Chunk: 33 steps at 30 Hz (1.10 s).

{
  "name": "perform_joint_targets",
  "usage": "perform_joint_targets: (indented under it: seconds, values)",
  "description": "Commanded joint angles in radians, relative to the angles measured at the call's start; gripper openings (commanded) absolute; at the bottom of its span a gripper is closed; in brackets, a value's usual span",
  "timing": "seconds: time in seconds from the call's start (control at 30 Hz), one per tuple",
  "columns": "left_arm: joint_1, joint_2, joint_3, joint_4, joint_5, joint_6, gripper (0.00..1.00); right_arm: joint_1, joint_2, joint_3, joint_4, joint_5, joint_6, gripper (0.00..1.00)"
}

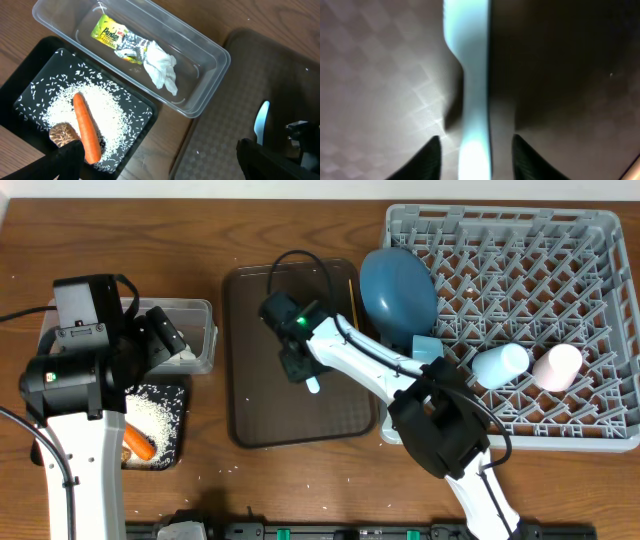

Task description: Sort waste into correct bins and load items into the dishwasher rack

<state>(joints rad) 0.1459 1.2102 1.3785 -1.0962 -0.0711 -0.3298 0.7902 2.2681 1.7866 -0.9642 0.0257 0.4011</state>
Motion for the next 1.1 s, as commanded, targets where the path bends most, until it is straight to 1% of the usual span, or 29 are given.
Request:
perform_joint_targets:
  seconds: [0.0,0.03,0.1,0.13,0.2,0.23,0.4,0.43,0.8,1.07]
  values:
    - [0.005,-0.001,0.002,-0.003,-0.008,0.003,0.98,-0.013,0.012,-0.021,0.004,-0.050,-0.006,0.28]
    - [0.005,-0.001,0.002,-0.003,-0.008,0.003,0.98,-0.013,0.012,-0.024,0.005,-0.053,-0.006,0.31]
    - [0.005,-0.001,0.002,-0.003,-0.008,0.003,0.98,-0.012,0.012,-0.028,0.007,-0.053,-0.006,0.33]
    - [0.005,-0.001,0.002,-0.003,-0.008,0.003,0.98,-0.012,0.012,-0.031,0.006,-0.053,-0.006,0.29]
    - [0.005,-0.001,0.002,-0.003,-0.008,0.002,0.98,-0.012,0.012,-0.037,0.008,-0.061,-0.005,0.17]
    - [0.005,-0.001,0.002,-0.003,-0.008,0.003,0.98,-0.012,0.012,-0.040,0.013,-0.064,-0.006,0.13]
    - [0.005,-0.001,0.002,-0.003,-0.008,0.003,0.98,-0.009,0.012,-0.041,0.042,-0.180,-0.070,0.08]
    - [0.005,-0.001,0.002,-0.003,-0.008,0.003,0.98,-0.008,0.012,-0.041,0.042,-0.179,-0.069,0.01]
    - [0.005,-0.001,0.002,-0.003,-0.008,0.002,0.98,-0.006,0.012,-0.034,0.048,-0.154,-0.051,0.01]
    - [0.005,-0.001,0.002,-0.003,-0.008,0.003,0.98,0.034,0.012,-0.034,0.054,-0.155,-0.103,0.01]
